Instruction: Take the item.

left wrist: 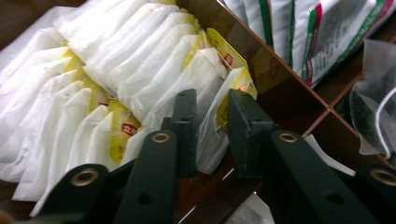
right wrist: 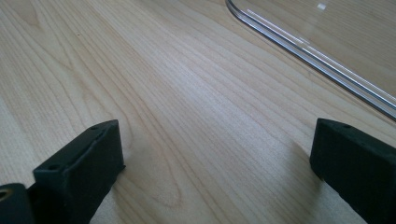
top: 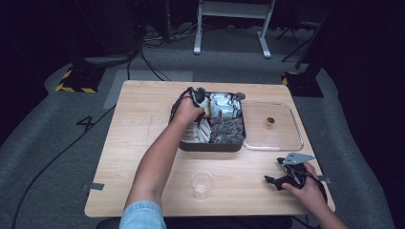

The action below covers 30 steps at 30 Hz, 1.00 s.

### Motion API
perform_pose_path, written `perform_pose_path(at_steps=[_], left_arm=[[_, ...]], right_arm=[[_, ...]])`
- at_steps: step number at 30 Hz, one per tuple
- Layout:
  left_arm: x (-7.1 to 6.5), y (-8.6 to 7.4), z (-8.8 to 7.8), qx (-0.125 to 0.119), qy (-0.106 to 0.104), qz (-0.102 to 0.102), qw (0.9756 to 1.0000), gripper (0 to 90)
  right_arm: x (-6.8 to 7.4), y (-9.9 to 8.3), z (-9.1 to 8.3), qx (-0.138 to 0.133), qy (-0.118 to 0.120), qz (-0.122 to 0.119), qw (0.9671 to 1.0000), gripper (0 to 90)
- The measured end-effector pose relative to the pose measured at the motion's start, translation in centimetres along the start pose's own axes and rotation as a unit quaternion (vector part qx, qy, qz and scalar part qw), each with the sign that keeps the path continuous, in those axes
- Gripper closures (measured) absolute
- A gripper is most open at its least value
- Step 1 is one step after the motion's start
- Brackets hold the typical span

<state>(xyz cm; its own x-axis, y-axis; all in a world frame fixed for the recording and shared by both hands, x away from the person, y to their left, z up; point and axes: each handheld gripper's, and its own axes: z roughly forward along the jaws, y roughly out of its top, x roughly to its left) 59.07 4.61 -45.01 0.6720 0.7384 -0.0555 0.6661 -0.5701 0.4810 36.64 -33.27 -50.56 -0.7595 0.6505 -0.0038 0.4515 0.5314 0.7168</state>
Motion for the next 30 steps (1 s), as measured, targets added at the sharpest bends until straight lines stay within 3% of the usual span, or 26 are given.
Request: perform_pose_path(at_steps=[3, 11, 22, 30], left_arm=[[-0.1, 0.0, 0.0, 0.001, 0.0, 0.003, 1.0, 82.3], [0.1, -0.2, -0.2, -0.005, -0.019, -0.006, 0.9998, 89.2], [0.1, -0.2, -1.6, -0.031, -0.016, -0.003, 0.9994, 90.0], [-0.2, -0.2, -3.5, -0.068, -0.02, -0.004, 0.9975, 90.0]], right_arm=[[0.0, 0.0, 0.0, 0.0, 0.0, 0.0, 1.0, 2.7], [0.0, 0.0, 0.0, 0.0, 0.0, 0.0, 1.0, 2.7], [0.0, 0.0, 0.0, 0.0, 0.0, 0.0, 1.0, 2.7], [0.0, 0.0, 0.0, 0.0, 0.0, 0.0, 1.0, 2.7]])
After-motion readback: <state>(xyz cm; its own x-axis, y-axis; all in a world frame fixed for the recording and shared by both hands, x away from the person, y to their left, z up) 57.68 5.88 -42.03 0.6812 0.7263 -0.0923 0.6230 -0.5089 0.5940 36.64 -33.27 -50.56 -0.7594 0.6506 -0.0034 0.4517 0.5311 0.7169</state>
